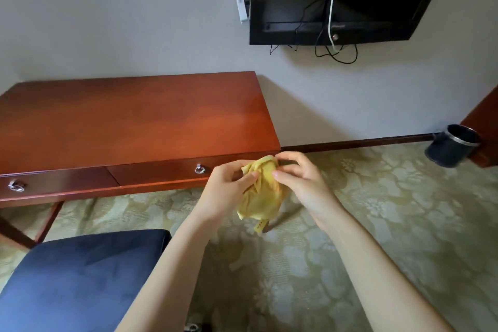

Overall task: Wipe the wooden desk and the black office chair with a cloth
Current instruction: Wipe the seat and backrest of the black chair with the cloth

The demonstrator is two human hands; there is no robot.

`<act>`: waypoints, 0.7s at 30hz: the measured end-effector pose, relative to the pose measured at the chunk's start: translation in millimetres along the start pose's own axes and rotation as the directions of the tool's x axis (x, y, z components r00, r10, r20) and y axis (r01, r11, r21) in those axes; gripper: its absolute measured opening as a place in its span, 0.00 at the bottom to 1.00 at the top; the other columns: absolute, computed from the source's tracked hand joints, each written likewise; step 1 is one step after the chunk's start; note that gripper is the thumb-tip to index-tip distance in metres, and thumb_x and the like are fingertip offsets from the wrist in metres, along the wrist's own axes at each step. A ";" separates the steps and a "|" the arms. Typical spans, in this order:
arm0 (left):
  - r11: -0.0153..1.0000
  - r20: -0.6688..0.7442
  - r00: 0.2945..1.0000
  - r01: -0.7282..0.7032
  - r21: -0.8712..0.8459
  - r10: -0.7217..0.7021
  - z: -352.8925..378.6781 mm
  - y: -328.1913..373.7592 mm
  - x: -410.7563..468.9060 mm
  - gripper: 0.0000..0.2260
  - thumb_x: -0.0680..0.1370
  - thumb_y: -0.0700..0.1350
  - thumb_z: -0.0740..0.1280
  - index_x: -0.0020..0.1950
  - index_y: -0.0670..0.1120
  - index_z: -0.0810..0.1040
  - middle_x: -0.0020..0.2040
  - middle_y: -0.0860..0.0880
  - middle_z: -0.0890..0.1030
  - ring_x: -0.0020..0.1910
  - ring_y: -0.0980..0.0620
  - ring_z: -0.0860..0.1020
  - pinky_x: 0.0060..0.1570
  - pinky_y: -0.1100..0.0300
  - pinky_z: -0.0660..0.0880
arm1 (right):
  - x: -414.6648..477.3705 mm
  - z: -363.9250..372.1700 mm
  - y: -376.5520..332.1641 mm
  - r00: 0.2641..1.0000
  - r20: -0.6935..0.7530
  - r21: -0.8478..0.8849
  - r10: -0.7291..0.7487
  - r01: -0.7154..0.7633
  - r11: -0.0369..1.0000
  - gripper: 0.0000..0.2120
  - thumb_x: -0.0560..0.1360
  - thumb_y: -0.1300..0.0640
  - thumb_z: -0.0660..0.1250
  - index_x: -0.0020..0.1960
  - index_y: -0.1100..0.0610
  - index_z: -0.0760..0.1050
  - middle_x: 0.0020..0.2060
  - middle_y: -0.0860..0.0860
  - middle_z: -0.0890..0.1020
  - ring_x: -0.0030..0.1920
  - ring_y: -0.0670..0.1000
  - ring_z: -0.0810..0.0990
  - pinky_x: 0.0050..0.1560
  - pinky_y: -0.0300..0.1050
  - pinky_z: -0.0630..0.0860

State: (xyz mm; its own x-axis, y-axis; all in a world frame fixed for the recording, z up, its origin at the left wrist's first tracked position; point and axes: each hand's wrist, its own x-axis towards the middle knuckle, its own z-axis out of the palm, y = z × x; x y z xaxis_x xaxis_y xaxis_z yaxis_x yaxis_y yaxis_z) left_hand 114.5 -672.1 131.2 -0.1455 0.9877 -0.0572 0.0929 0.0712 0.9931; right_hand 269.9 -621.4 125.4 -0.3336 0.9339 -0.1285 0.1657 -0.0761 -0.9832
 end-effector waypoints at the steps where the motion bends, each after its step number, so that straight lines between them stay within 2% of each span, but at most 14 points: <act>1: 1.000 0.003 1.000 -0.004 -0.001 0.004 0.0 3.3 15.2 0.09 0.79 0.37 0.64 0.51 0.48 0.82 0.44 0.49 0.85 0.45 0.53 0.83 0.46 0.61 0.79 | 15.1 -4.9 -3.7 1.000 0.009 -0.029 0.005 -0.005 1.000 0.16 0.74 0.56 0.70 0.60 0.45 0.73 0.48 0.48 0.82 0.50 0.44 0.80 0.44 0.35 0.71; 2: 1.000 0.005 1.000 -0.007 0.002 0.007 0.7 7.3 30.0 0.09 0.79 0.37 0.64 0.51 0.47 0.82 0.45 0.48 0.85 0.45 0.53 0.83 0.46 0.61 0.79 | 27.7 -9.8 -7.7 1.000 0.021 -0.069 0.006 -0.005 0.998 0.17 0.74 0.55 0.70 0.61 0.44 0.72 0.49 0.48 0.81 0.51 0.44 0.80 0.45 0.35 0.72; 4: 1.000 0.024 1.000 -0.011 0.016 0.011 5.6 17.5 64.4 0.10 0.79 0.37 0.63 0.52 0.47 0.82 0.46 0.48 0.85 0.46 0.52 0.83 0.48 0.59 0.79 | 53.3 -23.6 -13.5 0.999 0.038 -0.188 -0.011 0.018 0.982 0.11 0.74 0.52 0.69 0.56 0.47 0.77 0.49 0.49 0.81 0.50 0.46 0.79 0.47 0.38 0.75; 7: 0.995 0.075 0.996 -0.051 0.088 0.044 24.9 33.4 121.1 0.11 0.79 0.36 0.62 0.53 0.47 0.82 0.47 0.49 0.85 0.47 0.53 0.82 0.51 0.59 0.78 | 85.7 -57.8 -17.2 0.995 -0.074 -0.297 -0.065 0.041 0.954 0.05 0.73 0.51 0.70 0.47 0.51 0.80 0.49 0.49 0.78 0.49 0.45 0.78 0.50 0.39 0.74; 9: 0.982 0.107 0.992 -0.086 0.168 0.069 38.3 41.9 153.2 0.10 0.79 0.37 0.62 0.54 0.47 0.82 0.48 0.48 0.84 0.49 0.52 0.81 0.54 0.57 0.77 | 97.7 -84.5 -20.1 0.981 -0.166 -0.299 -0.095 0.042 0.953 0.05 0.73 0.52 0.70 0.41 0.53 0.77 0.47 0.46 0.76 0.47 0.42 0.75 0.47 0.37 0.69; 12: 0.967 0.243 0.966 -0.139 0.212 0.086 62.7 50.5 192.2 0.09 0.79 0.38 0.63 0.53 0.47 0.82 0.44 0.51 0.84 0.44 0.55 0.81 0.50 0.60 0.76 | 110.7 -129.5 -21.5 0.973 -0.210 -0.298 -0.099 0.032 0.954 0.08 0.74 0.55 0.68 0.37 0.55 0.73 0.34 0.40 0.75 0.35 0.40 0.72 0.38 0.33 0.66; 13: 0.960 0.297 0.950 -0.170 0.223 0.099 72.2 52.5 203.3 0.09 0.79 0.39 0.63 0.52 0.48 0.82 0.41 0.54 0.83 0.41 0.58 0.80 0.47 0.64 0.75 | 114.9 -143.4 -21.4 0.974 -0.208 -0.305 -0.091 0.024 0.952 0.09 0.74 0.55 0.66 0.37 0.55 0.72 0.31 0.41 0.74 0.34 0.41 0.71 0.38 0.34 0.68; 15: 0.938 0.384 0.915 -0.234 0.254 0.124 92.0 56.2 224.6 0.09 0.79 0.39 0.64 0.51 0.49 0.82 0.37 0.57 0.81 0.38 0.60 0.77 0.45 0.63 0.74 | 124.8 -170.3 -19.6 0.970 -0.240 -0.265 -0.051 -0.015 0.964 0.07 0.76 0.55 0.64 0.40 0.55 0.71 0.35 0.49 0.76 0.38 0.48 0.77 0.43 0.43 0.78; 16: 0.929 0.414 0.903 -0.249 0.275 0.119 101.6 57.4 234.9 0.09 0.79 0.39 0.63 0.52 0.49 0.81 0.37 0.54 0.81 0.39 0.58 0.77 0.45 0.59 0.75 | 129.5 -181.3 -18.4 0.965 -0.259 -0.228 -0.034 -0.027 0.973 0.05 0.77 0.56 0.64 0.42 0.53 0.71 0.39 0.53 0.77 0.41 0.51 0.79 0.42 0.45 0.81; 18: 0.930 0.491 0.868 -0.239 0.278 0.076 128.7 60.0 261.7 0.09 0.79 0.38 0.63 0.54 0.47 0.80 0.44 0.40 0.82 0.44 0.48 0.78 0.51 0.47 0.74 | 139.9 -206.5 -11.0 0.942 -0.333 -0.223 -0.048 -0.029 0.974 0.06 0.78 0.56 0.62 0.44 0.47 0.71 0.40 0.53 0.78 0.41 0.50 0.80 0.35 0.44 0.81; 19: 0.943 0.520 0.853 -0.210 0.258 0.048 139.9 62.3 272.0 0.10 0.79 0.38 0.62 0.55 0.47 0.80 0.48 0.37 0.81 0.45 0.46 0.78 0.53 0.47 0.75 | 144.1 -216.3 -6.3 0.925 -0.370 -0.264 -0.085 -0.017 0.964 0.06 0.79 0.56 0.62 0.45 0.45 0.70 0.40 0.52 0.78 0.39 0.51 0.79 0.34 0.46 0.80; 21: 0.979 0.569 0.823 -0.112 0.172 -0.006 172.9 65.0 298.1 0.10 0.79 0.38 0.63 0.55 0.49 0.80 0.50 0.42 0.82 0.48 0.50 0.79 0.52 0.56 0.76 | 157.2 -243.9 3.8 0.880 -0.449 -0.322 -0.156 0.004 0.947 0.07 0.79 0.55 0.61 0.46 0.43 0.71 0.38 0.53 0.79 0.35 0.54 0.77 0.34 0.51 0.76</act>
State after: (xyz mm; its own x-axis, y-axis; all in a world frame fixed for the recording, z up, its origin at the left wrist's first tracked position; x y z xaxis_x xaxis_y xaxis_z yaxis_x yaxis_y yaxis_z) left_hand 247.6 -349.0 161.0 0.4398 0.8912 -0.1114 0.2769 -0.0165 0.9608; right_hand 444.4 -389.7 133.0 0.0973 0.9904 0.0987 0.4545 0.0440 -0.8897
